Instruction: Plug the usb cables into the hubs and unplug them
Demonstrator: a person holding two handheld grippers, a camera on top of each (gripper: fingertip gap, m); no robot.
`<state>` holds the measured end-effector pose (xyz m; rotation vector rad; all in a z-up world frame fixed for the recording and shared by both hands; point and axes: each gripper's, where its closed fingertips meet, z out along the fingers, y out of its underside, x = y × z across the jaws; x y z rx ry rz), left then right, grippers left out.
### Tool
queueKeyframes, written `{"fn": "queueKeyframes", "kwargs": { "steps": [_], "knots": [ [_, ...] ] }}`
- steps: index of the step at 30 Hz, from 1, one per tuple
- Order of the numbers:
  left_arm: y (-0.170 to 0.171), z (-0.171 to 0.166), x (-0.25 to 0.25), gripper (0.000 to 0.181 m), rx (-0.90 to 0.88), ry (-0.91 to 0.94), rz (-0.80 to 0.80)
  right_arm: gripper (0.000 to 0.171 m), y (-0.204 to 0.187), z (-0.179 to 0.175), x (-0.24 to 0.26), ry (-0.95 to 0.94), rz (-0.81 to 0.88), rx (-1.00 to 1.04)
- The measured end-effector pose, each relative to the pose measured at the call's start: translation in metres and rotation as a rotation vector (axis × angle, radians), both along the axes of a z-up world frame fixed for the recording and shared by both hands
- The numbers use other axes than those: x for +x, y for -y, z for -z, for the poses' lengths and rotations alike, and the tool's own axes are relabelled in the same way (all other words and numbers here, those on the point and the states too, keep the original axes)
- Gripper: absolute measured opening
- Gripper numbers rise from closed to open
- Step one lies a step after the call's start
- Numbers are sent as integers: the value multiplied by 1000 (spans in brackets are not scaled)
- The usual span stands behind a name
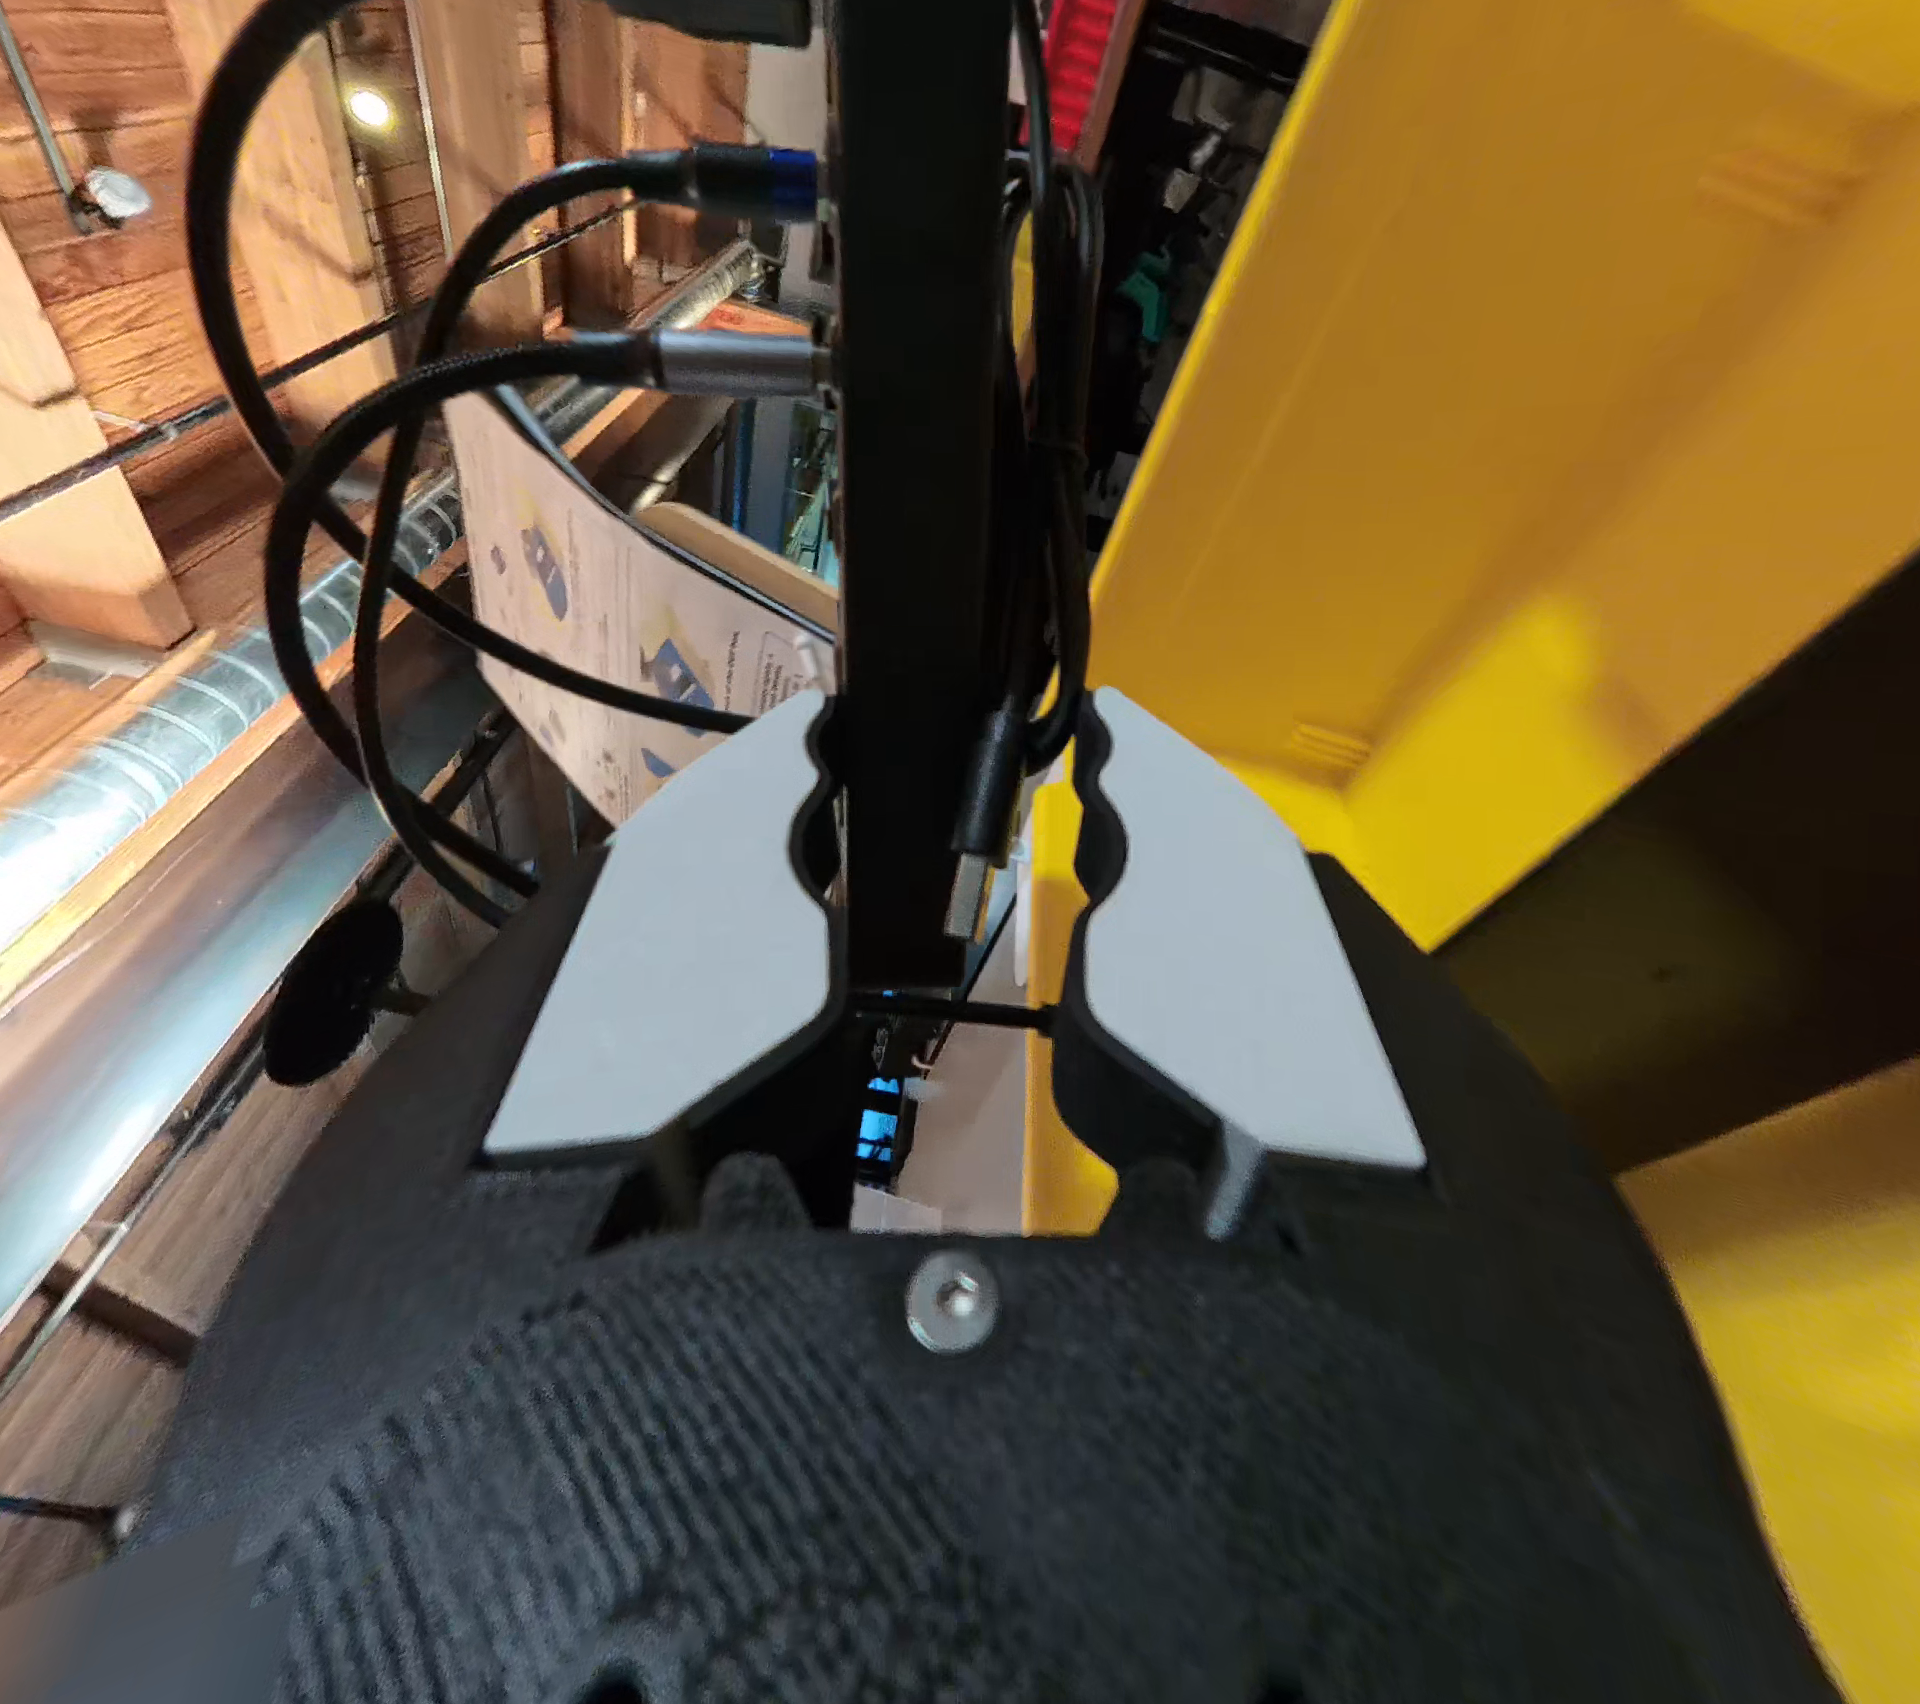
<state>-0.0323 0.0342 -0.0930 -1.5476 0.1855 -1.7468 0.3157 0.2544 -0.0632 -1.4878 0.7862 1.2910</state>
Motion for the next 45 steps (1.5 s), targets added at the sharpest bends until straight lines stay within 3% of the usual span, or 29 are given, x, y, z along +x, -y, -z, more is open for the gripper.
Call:
{"fn": "queueKeyframes", "kwargs": {
  "steps": [5,15,39,45],
  "knots": [
    [0,0,1,62,-3,0,2,44,-4,17,8,-84,7,-77],
    [0,2,1,62,-15,3,2,44,-2,20,0,76,12,-125],
    [0,3,2,61,-37,16,17,48,3,16,0,139,64,-123],
    [0,3,2,61,-39,16,18,38,4,7,-2,213,57,-92]
  ]
}}
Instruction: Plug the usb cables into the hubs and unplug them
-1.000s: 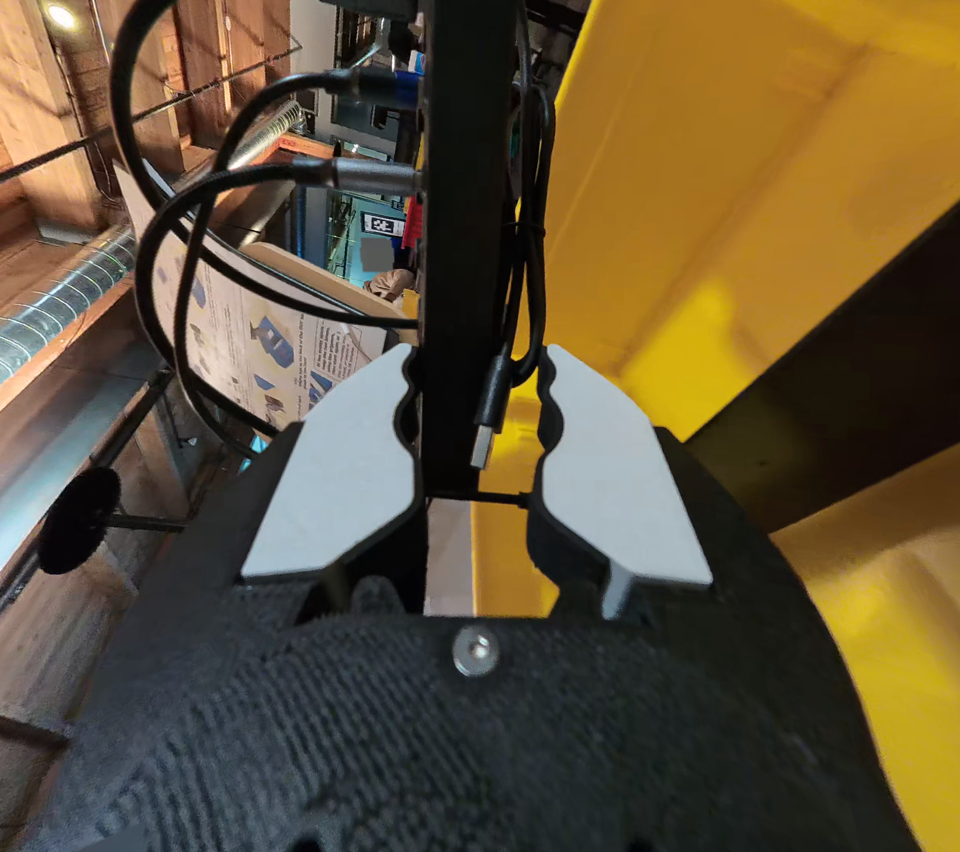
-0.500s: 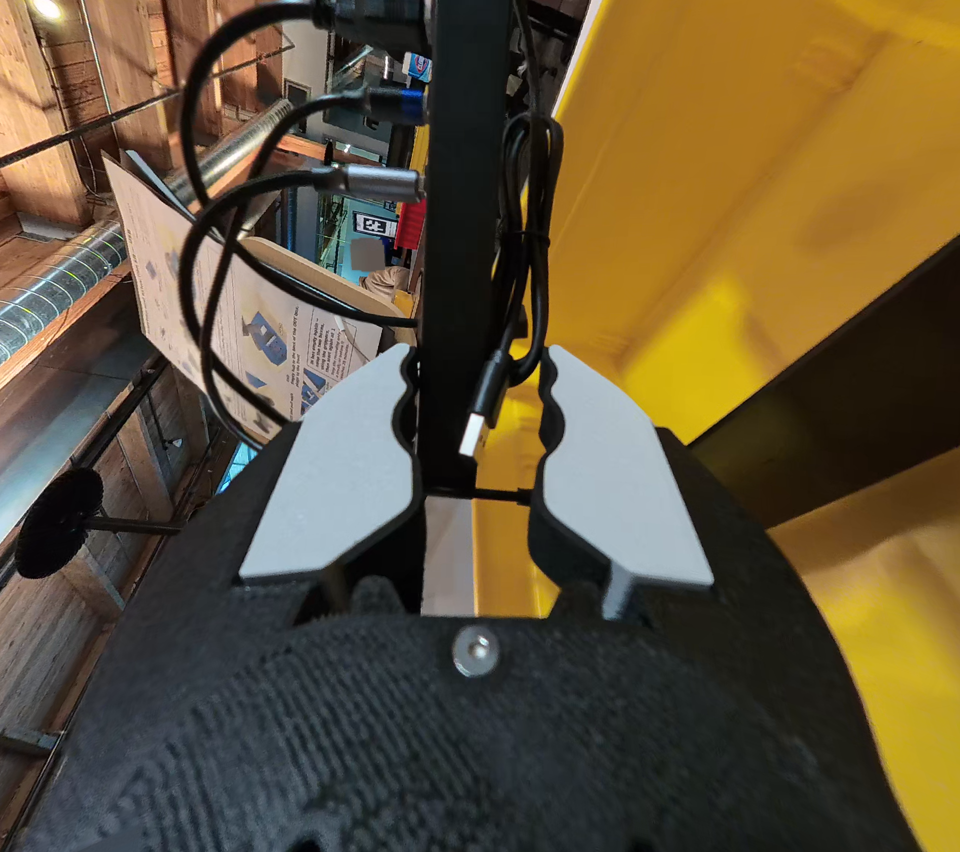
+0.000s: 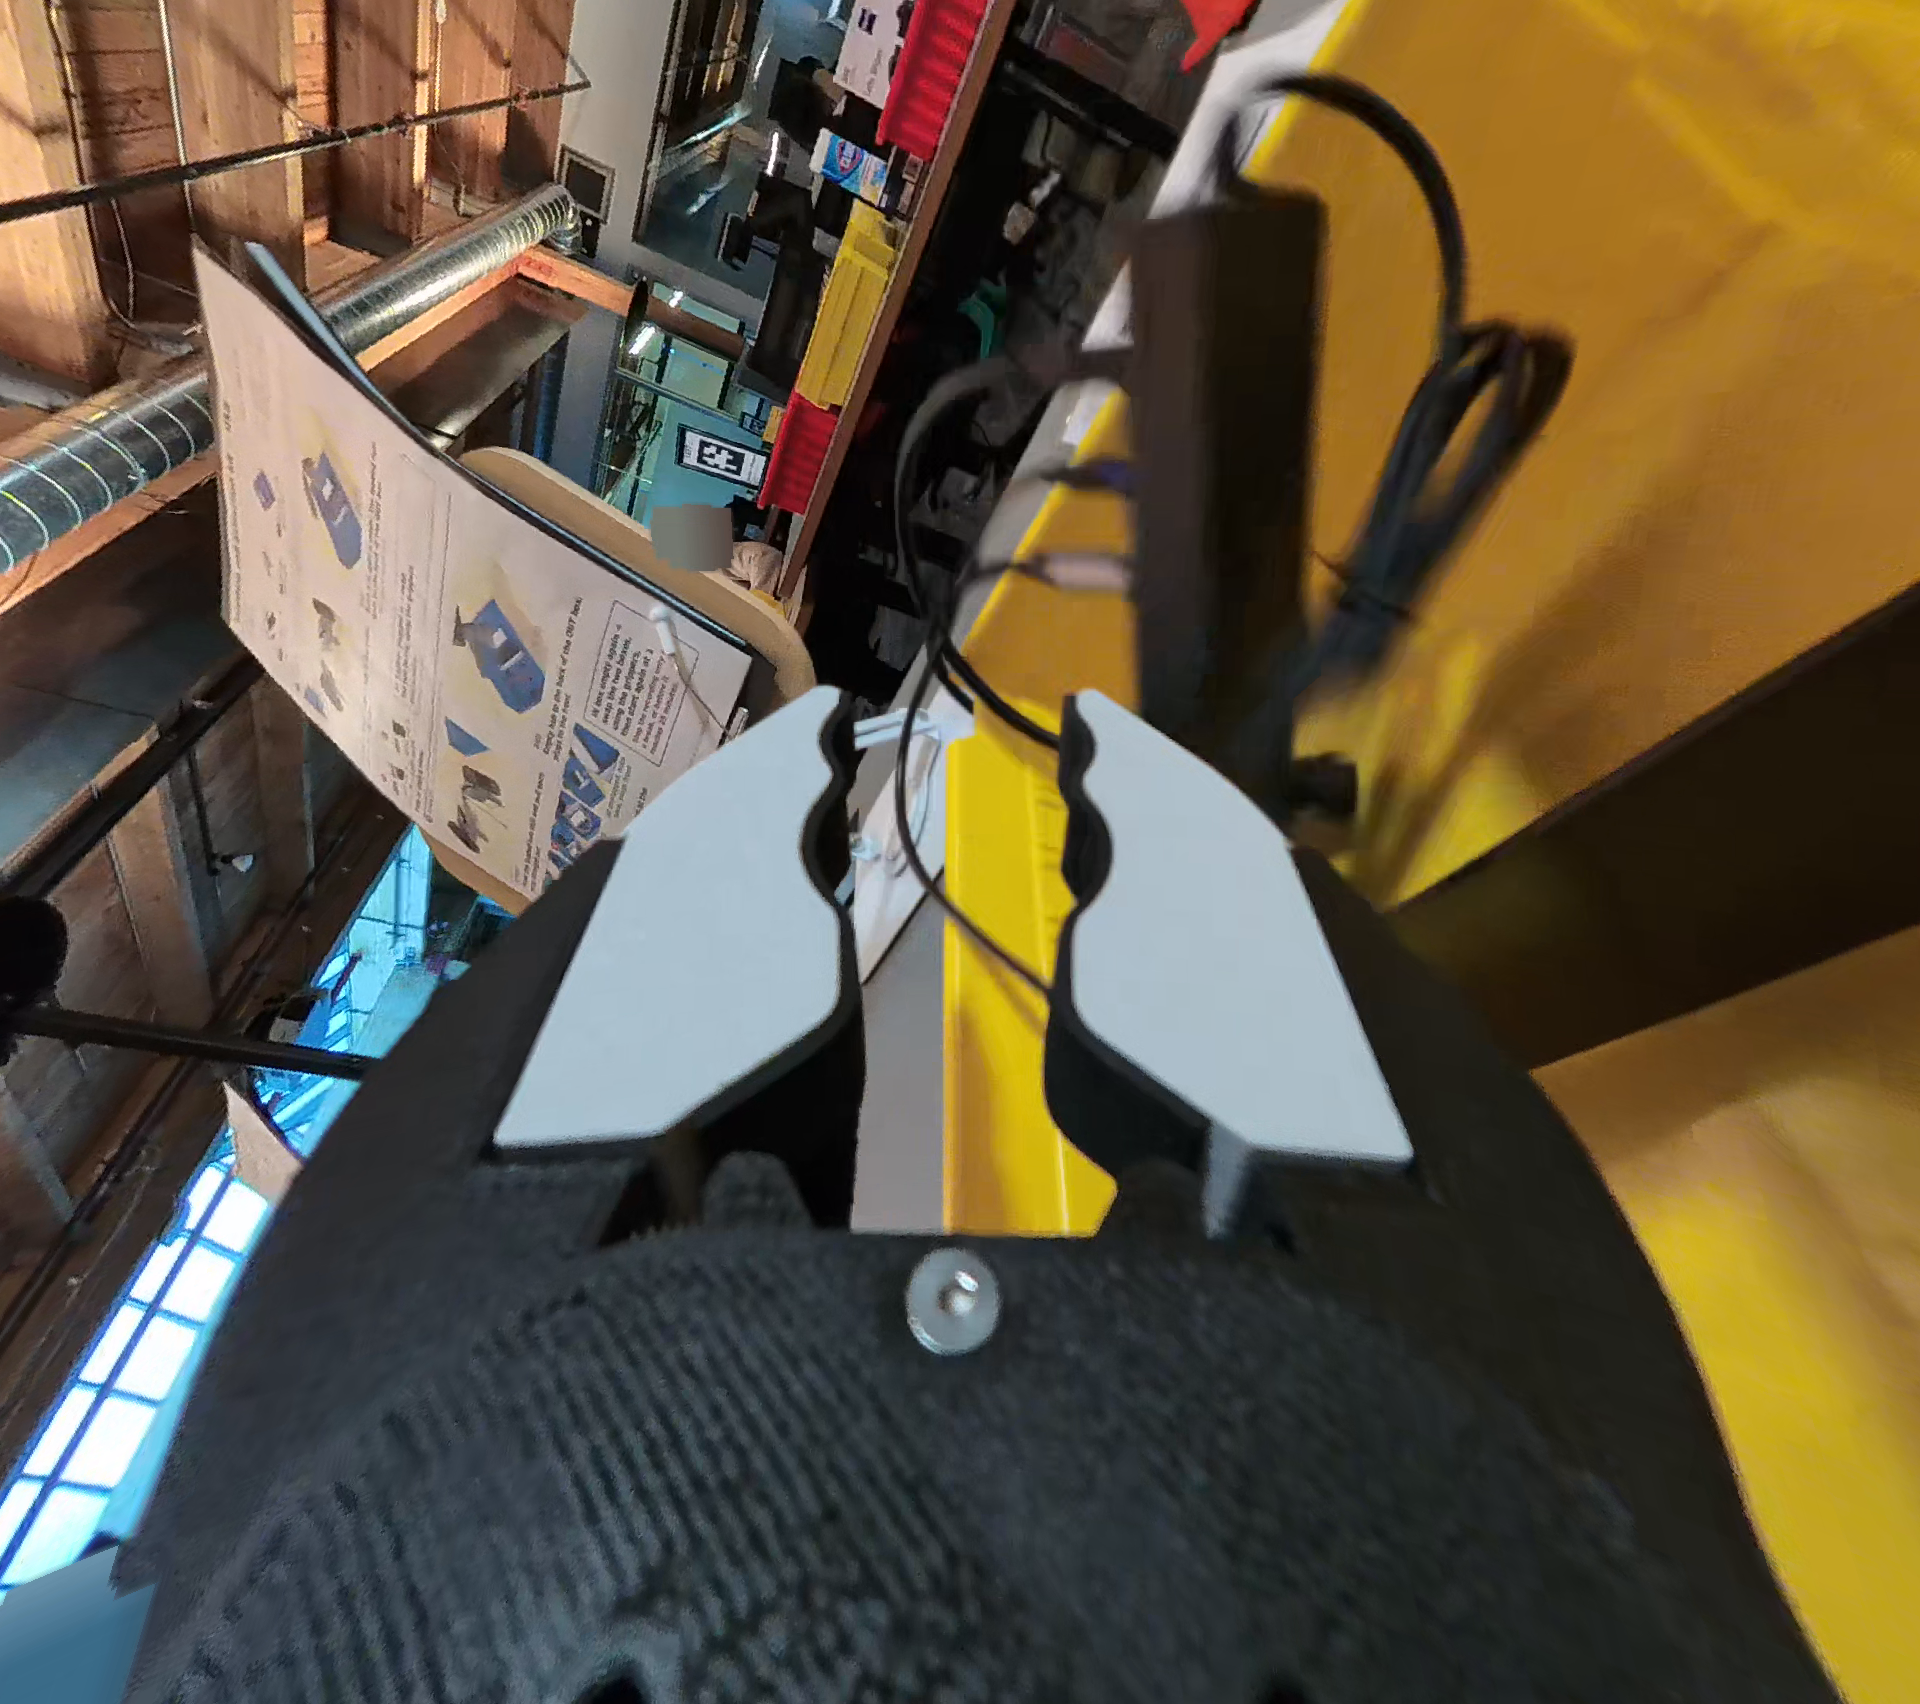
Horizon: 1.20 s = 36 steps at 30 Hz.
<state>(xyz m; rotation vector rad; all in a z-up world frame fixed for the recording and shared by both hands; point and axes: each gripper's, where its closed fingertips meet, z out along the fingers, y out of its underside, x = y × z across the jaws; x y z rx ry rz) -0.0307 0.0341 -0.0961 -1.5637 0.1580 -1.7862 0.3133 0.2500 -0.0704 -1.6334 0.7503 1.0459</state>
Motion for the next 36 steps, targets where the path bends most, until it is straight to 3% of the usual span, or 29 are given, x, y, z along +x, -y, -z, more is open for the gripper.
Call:
{"fn": "queueKeyframes", "kwargs": {
  "steps": [7,13,18,21,23,25,30,36],
  "knots": [
    [0,0,0,61,-2,2,-2,39,3,-16,6,23,8,58],
    [-1,1,0,61,-10,5,-1,38,5,-34,-22,105,-208,109],
    [-2,1,-2,60,-15,14,-5,41,11,-33,-41,561,-352,100],
    [-1,1,-2,60,-14,10,-4,38,10,-33,-35,897,-292,108],
    [-1,1,-1,60,-13,6,-1,36,11,-39,-34,993,-259,140],
    [-1,2,-1,60,-11,1,0,33,13,-48,-38,969,-256,190],
    [-2,1,3,60,1,-17,5,32,23,-68,-42,645,-298,293],
    [-17,2,34,59,11,-37,90,32,54,-61,-15,712,-240,285]
  ]
}}
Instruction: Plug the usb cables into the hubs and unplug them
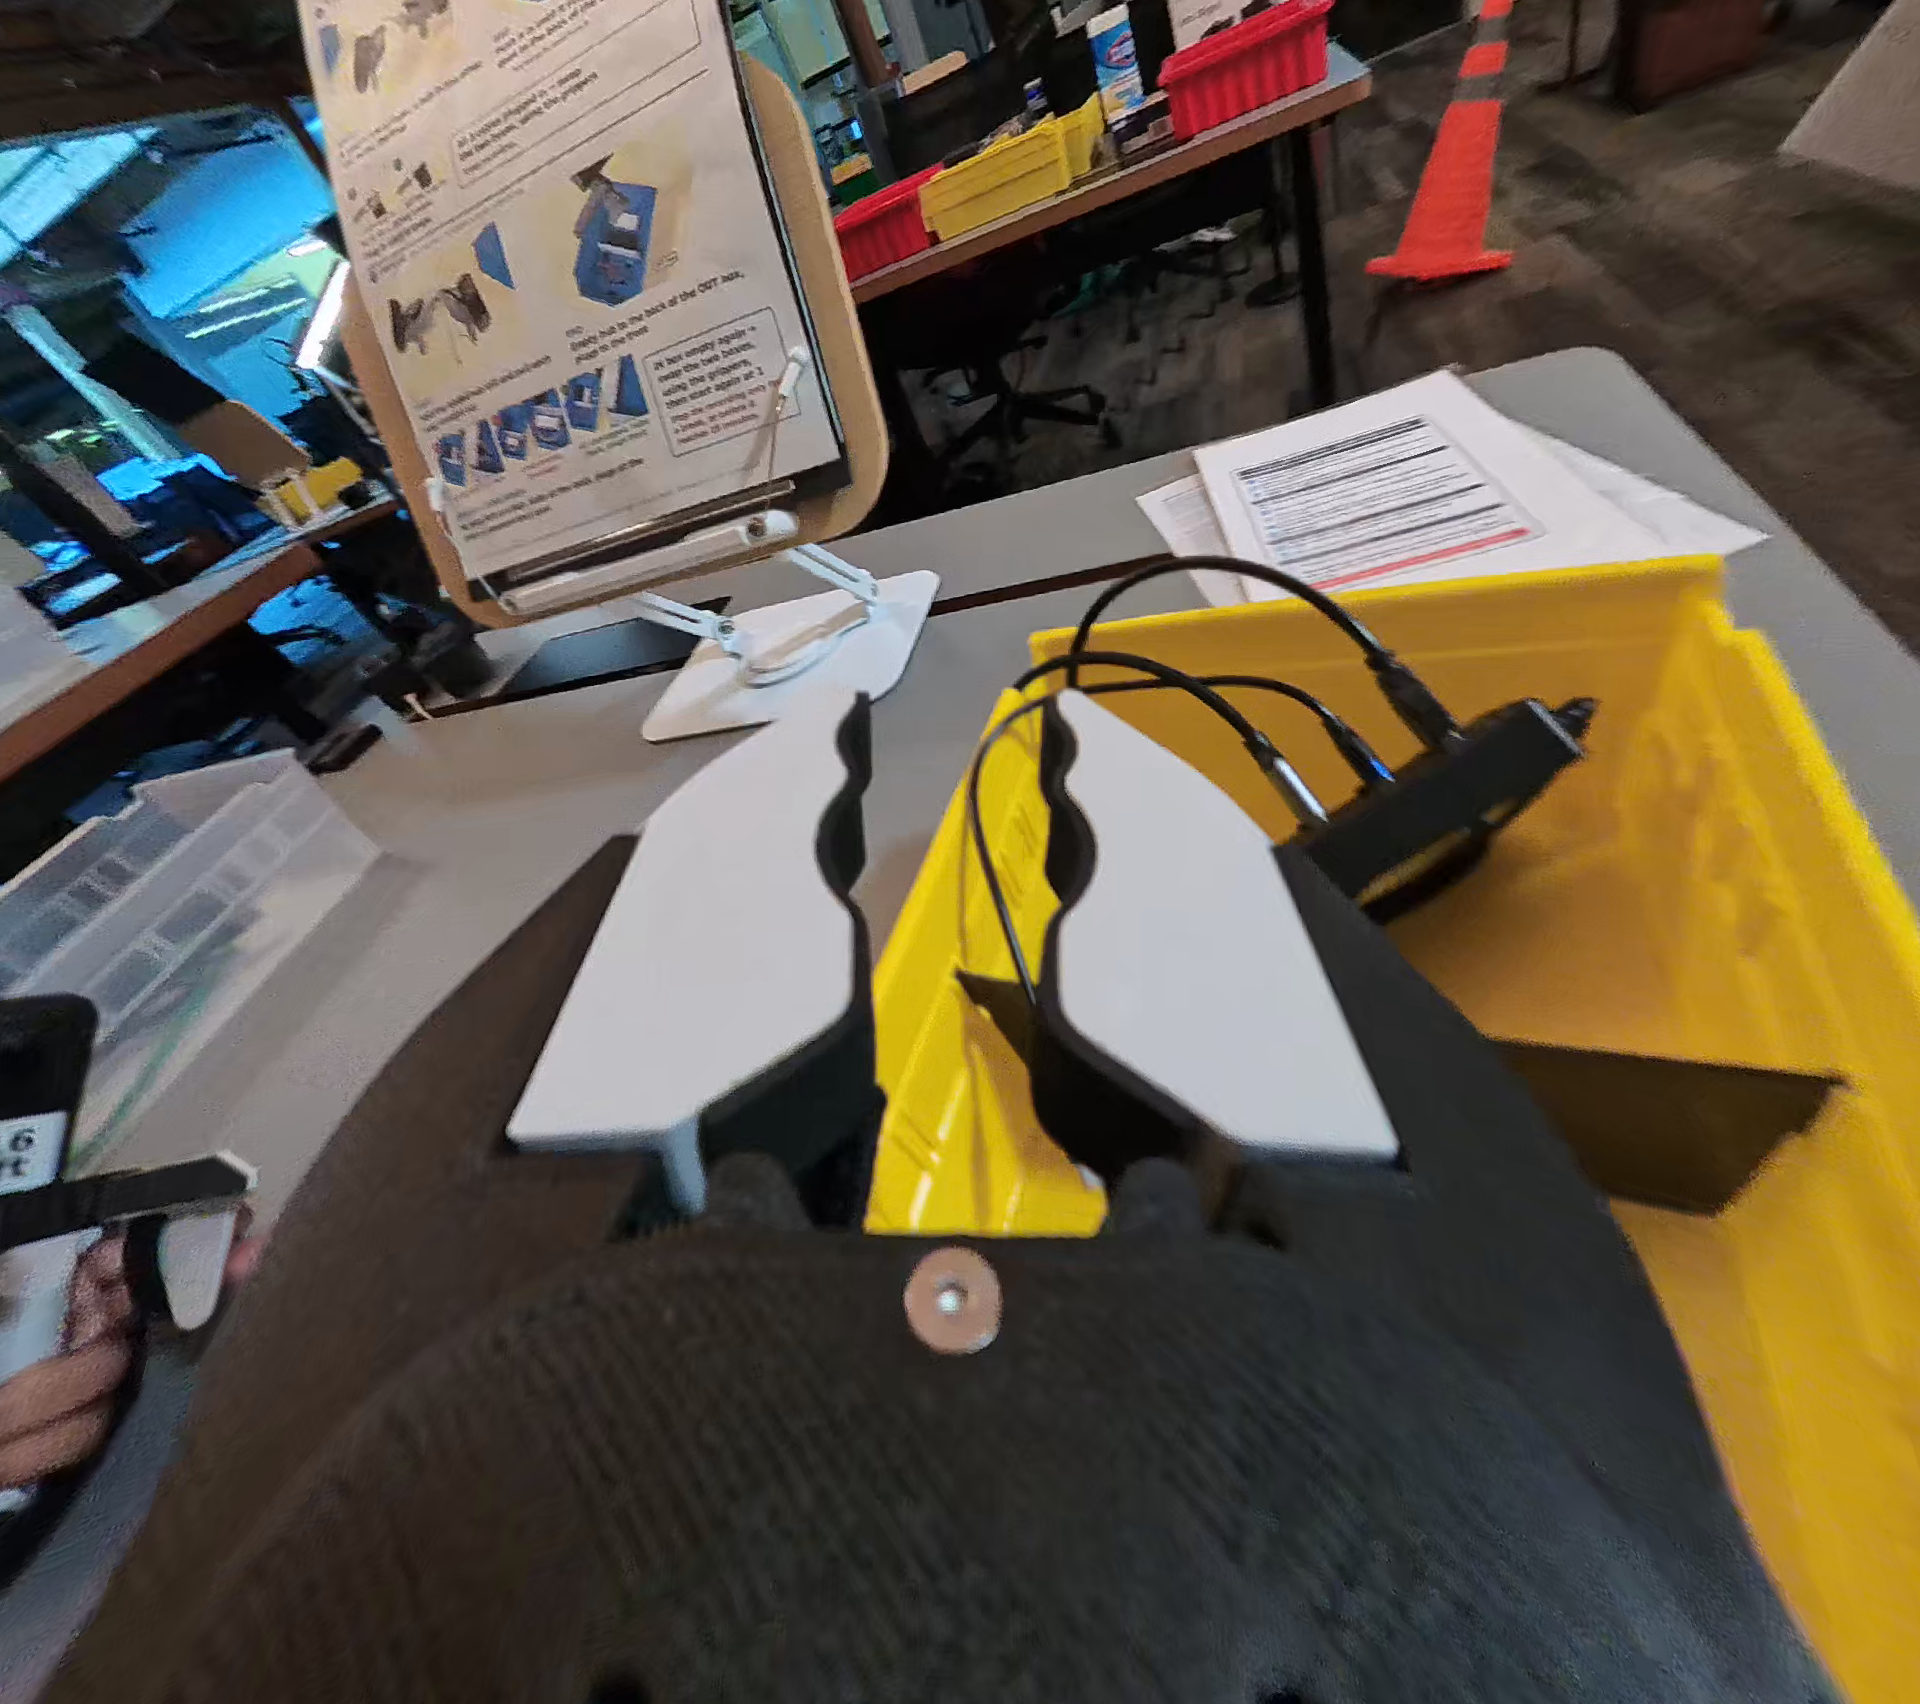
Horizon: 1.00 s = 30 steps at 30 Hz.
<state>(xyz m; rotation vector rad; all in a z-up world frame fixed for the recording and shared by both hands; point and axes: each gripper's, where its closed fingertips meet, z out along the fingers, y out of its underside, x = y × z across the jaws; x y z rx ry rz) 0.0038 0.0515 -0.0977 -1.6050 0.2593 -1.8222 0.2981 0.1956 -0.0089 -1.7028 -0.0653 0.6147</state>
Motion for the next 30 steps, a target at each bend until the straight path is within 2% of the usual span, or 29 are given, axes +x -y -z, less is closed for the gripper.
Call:
{"fn": "queueKeyframes", "kwargs": {
  "steps": [5,9,13,17,20,23,30],
  "knots": [
    [-9,10,49,53,138,-198,46,30,43,13,33,31,128,72],
    [-9,17,78,48,221,-309,95,31,82,35,79,261,352,116],
    [-6,14,83,41,255,-317,76,49,110,56,129,391,537,79],
    [-16,15,75,39,288,-361,12,70,96,99,149,359,498,-118],
    [-19,20,69,39,265,-362,-9,70,84,131,149,413,430,-244],
    [-15,23,59,40,232,-353,-4,60,73,123,145,356,429,-214],
    [-14,19,23,39,236,-363,-136,55,48,125,154,332,444,-231]
  ]
}}
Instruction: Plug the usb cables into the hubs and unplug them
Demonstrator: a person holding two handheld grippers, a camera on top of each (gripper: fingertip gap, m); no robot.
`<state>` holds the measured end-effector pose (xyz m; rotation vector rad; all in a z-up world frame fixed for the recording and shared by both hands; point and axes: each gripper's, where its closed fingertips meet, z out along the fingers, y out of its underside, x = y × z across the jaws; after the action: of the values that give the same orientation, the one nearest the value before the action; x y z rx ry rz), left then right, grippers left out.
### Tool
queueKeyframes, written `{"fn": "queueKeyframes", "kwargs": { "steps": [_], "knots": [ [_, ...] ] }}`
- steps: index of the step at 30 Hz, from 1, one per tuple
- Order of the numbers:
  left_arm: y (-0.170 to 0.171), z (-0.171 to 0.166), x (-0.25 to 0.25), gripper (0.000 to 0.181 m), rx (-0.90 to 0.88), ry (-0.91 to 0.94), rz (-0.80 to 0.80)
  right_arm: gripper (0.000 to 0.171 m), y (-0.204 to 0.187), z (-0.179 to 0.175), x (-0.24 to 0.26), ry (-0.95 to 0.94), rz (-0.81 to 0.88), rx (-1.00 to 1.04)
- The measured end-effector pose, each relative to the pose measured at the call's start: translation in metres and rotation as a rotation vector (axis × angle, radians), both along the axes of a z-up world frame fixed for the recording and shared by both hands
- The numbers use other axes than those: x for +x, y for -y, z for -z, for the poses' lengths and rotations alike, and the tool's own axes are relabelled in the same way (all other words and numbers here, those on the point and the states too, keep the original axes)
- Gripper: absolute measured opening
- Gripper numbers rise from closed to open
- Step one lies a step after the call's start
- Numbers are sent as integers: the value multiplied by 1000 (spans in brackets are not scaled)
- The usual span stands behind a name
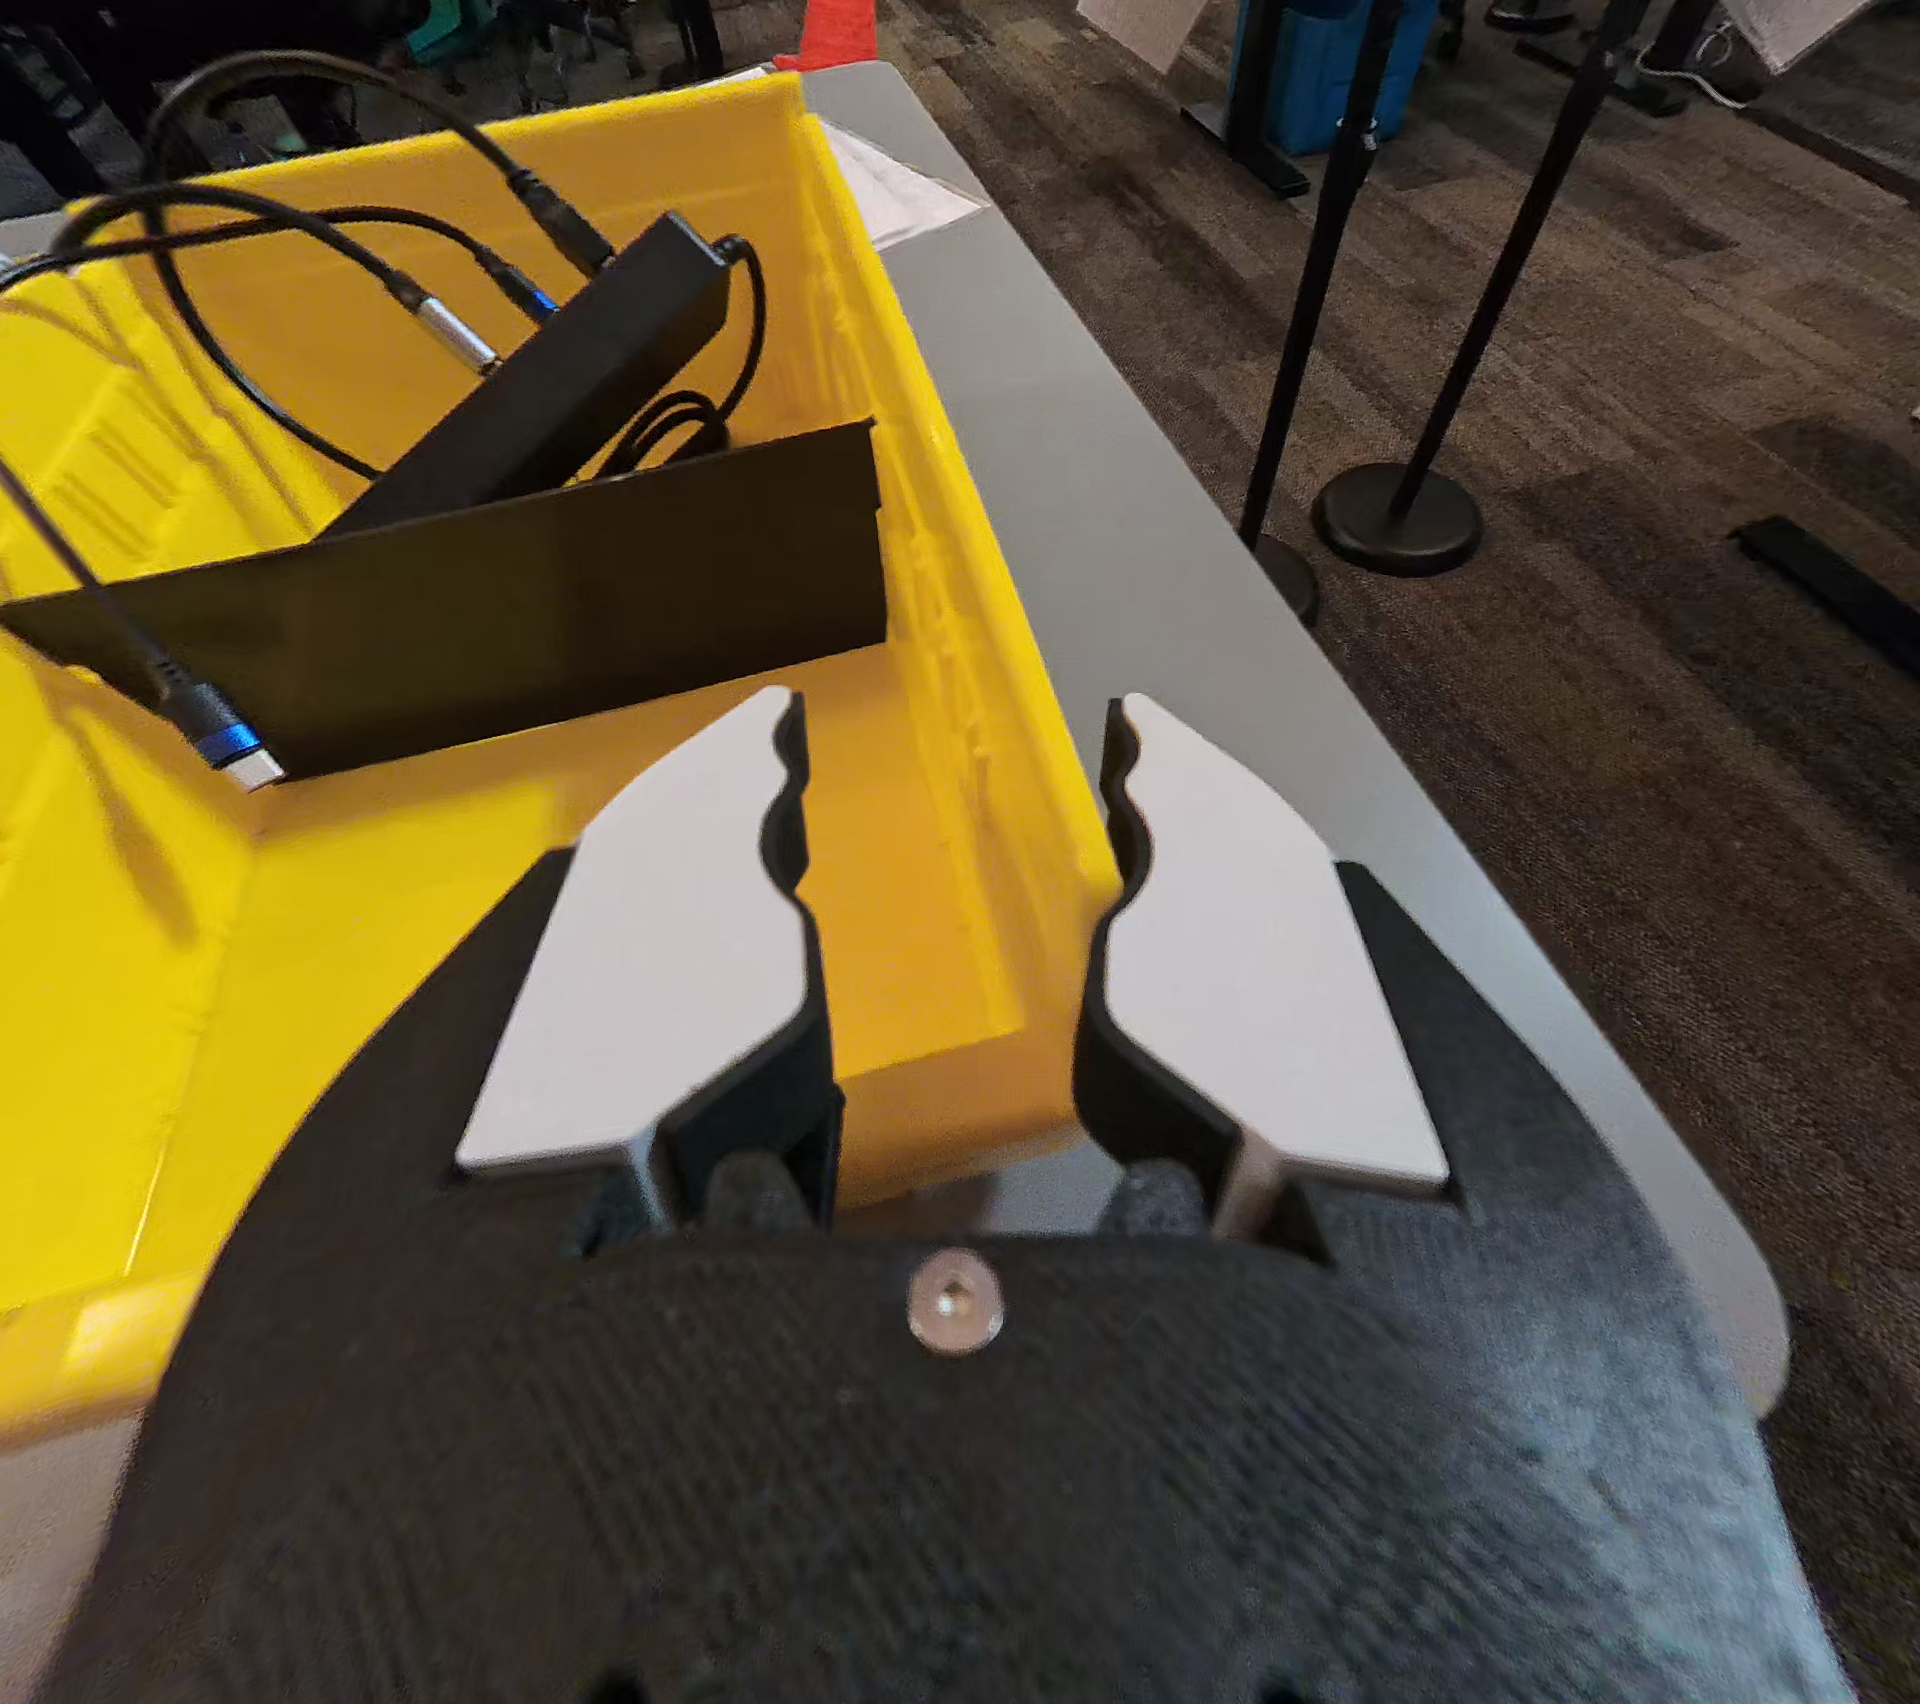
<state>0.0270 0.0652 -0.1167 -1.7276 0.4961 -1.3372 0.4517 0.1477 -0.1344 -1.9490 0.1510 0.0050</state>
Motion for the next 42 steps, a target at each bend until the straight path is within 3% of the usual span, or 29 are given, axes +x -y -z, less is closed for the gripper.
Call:
{"fn": "queueKeyframes", "kwargs": {
  "steps": [4,9,13,35,37,42],
  "knots": [
    [6,3,-13,39,15,-34,-32,53,-15,11,12,-95,-15,-11],
    [11,1,-27,39,14,-26,-74,26,-25,31,2,-268,-132,-115],
    [10,-1,-39,39,13,-11,-114,7,-30,29,-9,-259,-171,-110],
    [7,1,-39,38,24,-32,-135,10,-32,3,-74,-556,-224,-41],
    [1,-1,-48,41,53,-60,-201,10,-32,-3,-83,-534,-241,-28],
    [-24,-26,-124,87,248,-207,-658,10,-34,-8,-113,-539,-308,-34]
  ]
}}
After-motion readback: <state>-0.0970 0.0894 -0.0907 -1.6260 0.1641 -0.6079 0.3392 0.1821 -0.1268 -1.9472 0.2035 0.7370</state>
